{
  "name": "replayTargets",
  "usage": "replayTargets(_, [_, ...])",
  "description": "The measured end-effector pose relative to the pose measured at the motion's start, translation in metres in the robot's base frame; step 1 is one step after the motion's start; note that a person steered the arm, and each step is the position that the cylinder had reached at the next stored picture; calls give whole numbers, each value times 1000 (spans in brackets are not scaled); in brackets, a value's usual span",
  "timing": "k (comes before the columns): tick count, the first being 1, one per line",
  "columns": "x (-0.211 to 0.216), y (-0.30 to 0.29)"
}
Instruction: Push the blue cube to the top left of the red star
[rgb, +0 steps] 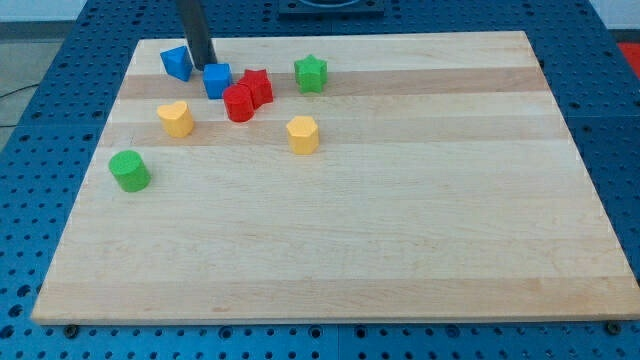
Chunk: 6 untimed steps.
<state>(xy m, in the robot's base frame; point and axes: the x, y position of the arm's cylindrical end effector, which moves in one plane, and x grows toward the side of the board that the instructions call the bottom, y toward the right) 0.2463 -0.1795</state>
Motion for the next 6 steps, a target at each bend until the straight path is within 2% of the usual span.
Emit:
replayTargets(1, [8,-43])
replayTargets(2, [54,-33])
replayTargets(3, [58,5])
replayTargets(4, [28,-14])
replayTargets(5, [21,-3])
replayTargets(6, [69,27])
